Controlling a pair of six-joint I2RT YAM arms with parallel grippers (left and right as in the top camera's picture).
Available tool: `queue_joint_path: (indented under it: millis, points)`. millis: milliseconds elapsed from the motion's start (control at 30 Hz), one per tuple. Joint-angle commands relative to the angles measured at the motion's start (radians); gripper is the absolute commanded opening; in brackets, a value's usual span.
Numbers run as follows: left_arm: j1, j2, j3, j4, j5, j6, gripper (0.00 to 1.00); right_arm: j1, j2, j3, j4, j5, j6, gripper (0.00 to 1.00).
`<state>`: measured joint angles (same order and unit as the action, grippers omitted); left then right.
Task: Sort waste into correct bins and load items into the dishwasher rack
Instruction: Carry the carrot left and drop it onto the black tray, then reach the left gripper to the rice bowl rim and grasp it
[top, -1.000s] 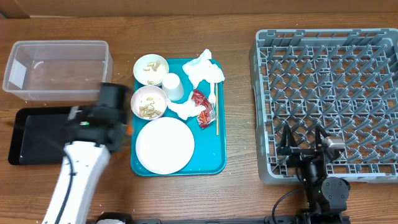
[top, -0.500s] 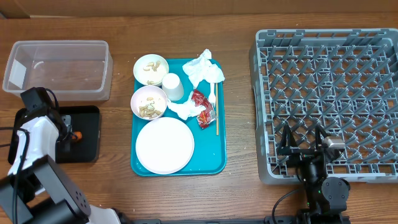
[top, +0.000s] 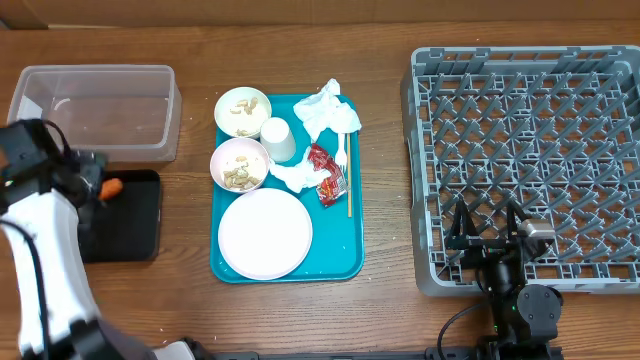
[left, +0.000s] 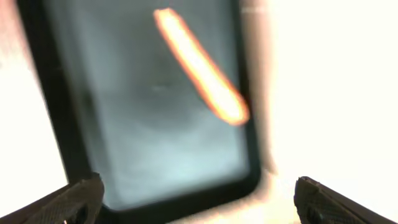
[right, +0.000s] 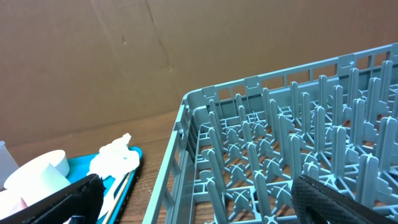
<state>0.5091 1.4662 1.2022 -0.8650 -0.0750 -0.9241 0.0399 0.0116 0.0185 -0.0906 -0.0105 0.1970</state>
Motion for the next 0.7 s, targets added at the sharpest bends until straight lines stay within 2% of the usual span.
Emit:
queue_joint_path:
  millis: [0, 67, 167, 300, 367, 500, 567, 667]
  points:
    - [-0.097, -0.126, 0.033, -0.011, 0.27, 0.189, 1.0, -0.002, -0.009, -0.01, 0.007, 0.01, -0.008, 1.0]
    - [-0.191, -0.14, 0.028, -0.014, 0.321, 0.253, 1.0, -0.002, -0.009, -0.01, 0.007, 0.01, -0.008, 1.0]
    - [-0.384, -0.112, 0.018, -0.01, 0.306, 0.345, 1.0, -0.002, -0.009, -0.01, 0.007, 0.01, -0.008, 1.0]
    - [-0.614, -0.011, 0.017, 0.006, 0.085, 0.36, 1.0, -0.002, -0.009, -0.01, 0.007, 0.01, -0.008, 1.0]
    - [-0.695, 0.055, 0.017, 0.039, 0.045, 0.372, 1.0, -0.002, -0.009, -0.01, 0.007, 0.01, -0.008, 1.0]
    - [-0.807, 0.197, 0.017, 0.157, -0.013, 0.482, 1.0, -0.002, -0.009, -0.01, 0.007, 0.01, -0.008, 1.0]
    - [-0.825, 0.259, 0.017, 0.198, -0.068, 0.503, 1.0, -0.002, -0.009, -0.01, 0.007, 0.01, -0.008, 1.0]
    - [-0.824, 0.303, 0.017, 0.229, -0.063, 0.515, 1.0, -0.002, -0.009, -0.01, 0.007, 0.01, -0.008, 1.0]
